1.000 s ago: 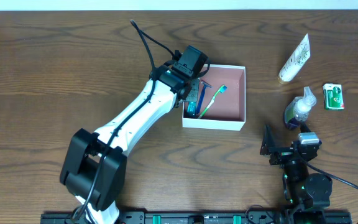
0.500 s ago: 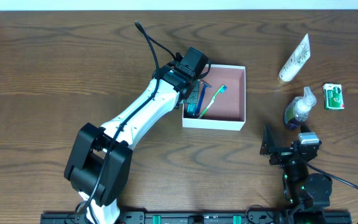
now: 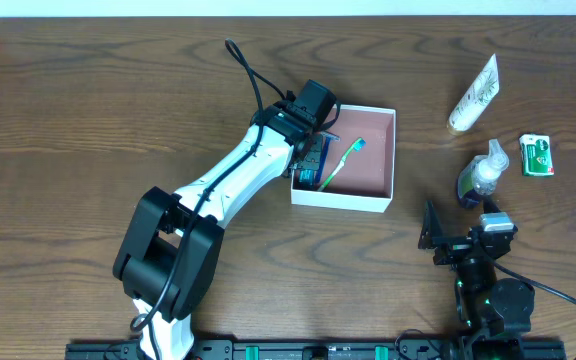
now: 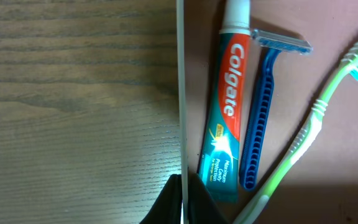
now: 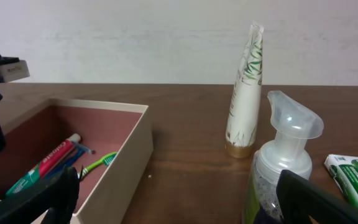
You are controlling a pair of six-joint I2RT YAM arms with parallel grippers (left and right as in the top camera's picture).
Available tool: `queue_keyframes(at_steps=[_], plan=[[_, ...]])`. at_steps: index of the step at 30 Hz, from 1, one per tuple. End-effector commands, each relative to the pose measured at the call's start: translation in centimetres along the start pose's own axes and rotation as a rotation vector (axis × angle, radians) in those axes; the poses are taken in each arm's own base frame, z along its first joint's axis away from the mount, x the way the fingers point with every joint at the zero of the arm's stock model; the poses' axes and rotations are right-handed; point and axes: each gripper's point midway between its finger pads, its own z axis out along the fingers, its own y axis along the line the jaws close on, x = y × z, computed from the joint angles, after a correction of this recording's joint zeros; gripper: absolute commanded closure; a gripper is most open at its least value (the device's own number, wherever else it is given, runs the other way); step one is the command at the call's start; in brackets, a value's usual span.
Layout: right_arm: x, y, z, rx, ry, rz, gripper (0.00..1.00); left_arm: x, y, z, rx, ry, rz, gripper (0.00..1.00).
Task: Pack container
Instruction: 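Hold the left gripper above the box contents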
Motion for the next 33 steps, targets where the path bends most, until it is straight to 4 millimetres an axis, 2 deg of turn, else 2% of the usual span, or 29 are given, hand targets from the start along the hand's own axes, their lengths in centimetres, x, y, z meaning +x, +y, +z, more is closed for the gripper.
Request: queue_keyframes(at_steps=[1,20,33], plan=[[0.11,-0.06,-0.01,0.003,0.002,-0.012,0.01,-0.19,-0.13,0.11,0.003,0.000,-0.022,0.94],[0.11,-0.06,-0.01,0.003,0.002,-0.012,0.01,-0.67,-0.42,0.10,0.018,-0.017,-0.283,0.94],[0.11,-0.06,-0.01,0.003,0.002,-0.012,0.01,-0.74,-0.45,0.10,0.019,-0.020,-0.236,0.94]])
